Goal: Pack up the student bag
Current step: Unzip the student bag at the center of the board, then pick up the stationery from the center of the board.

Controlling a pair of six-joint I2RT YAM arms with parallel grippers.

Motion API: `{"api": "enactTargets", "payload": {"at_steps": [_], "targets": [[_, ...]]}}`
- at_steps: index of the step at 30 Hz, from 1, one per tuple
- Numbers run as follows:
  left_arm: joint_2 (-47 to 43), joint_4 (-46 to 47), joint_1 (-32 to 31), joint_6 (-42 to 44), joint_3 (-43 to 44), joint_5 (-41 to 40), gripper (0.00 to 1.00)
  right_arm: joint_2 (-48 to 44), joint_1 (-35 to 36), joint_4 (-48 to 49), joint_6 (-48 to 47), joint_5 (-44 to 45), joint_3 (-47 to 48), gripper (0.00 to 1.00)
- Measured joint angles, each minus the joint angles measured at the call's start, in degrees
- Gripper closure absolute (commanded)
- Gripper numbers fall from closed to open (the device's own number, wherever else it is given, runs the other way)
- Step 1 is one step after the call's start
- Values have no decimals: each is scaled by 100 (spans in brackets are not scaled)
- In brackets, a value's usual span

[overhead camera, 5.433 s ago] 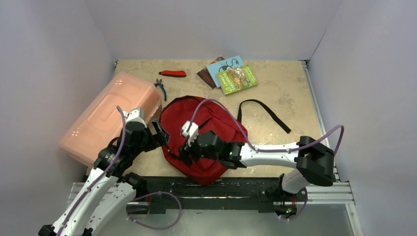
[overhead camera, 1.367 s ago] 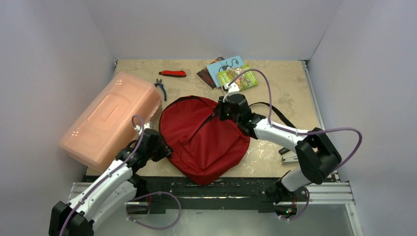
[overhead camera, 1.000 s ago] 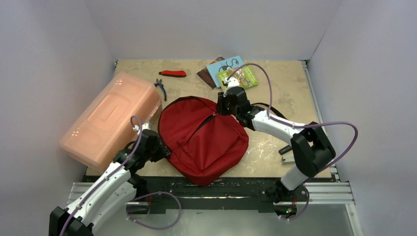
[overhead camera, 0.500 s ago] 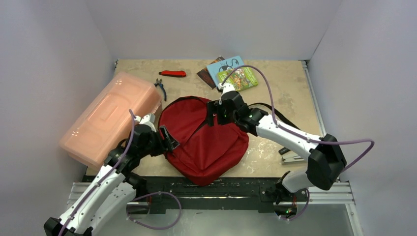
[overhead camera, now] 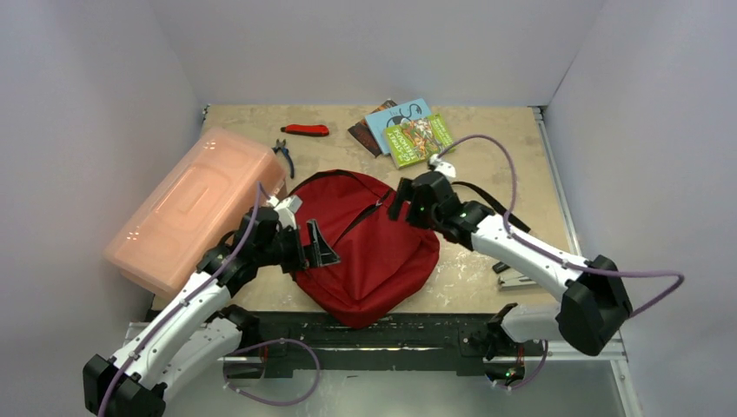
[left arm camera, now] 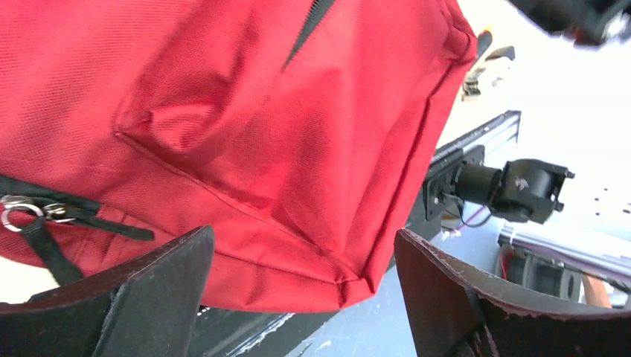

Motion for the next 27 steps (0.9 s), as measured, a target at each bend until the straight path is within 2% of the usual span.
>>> {"api": "enactTargets", "payload": {"at_steps": [2,8,12,16,21,25,27], "targets": [[-2,37,-31,37,0,146,8,-227,-487,-247,-2,302,9,1],[-44,109,-74,59,0,417,8,-1436,-1993,-935,37,1130,-378,1],[-201,111,-74,44,2,431,7,-2076,-3108,-1152,-74,1207,-732,1],[-284,107,-76,28,15,431,7,-1818,-4083,-1327,-162,1272,-837,5],[-79,37,-76,-9,219,446,7,-997,-4457,-1598,0,1519,-918,13],[345,-109,-76,11,667,527,6,-898,-4907,-1379,-61,1582,-1309,15],[503,-155,-76,24,846,570,6,-804,-5036,-1285,-105,1611,-1344,20]]}}
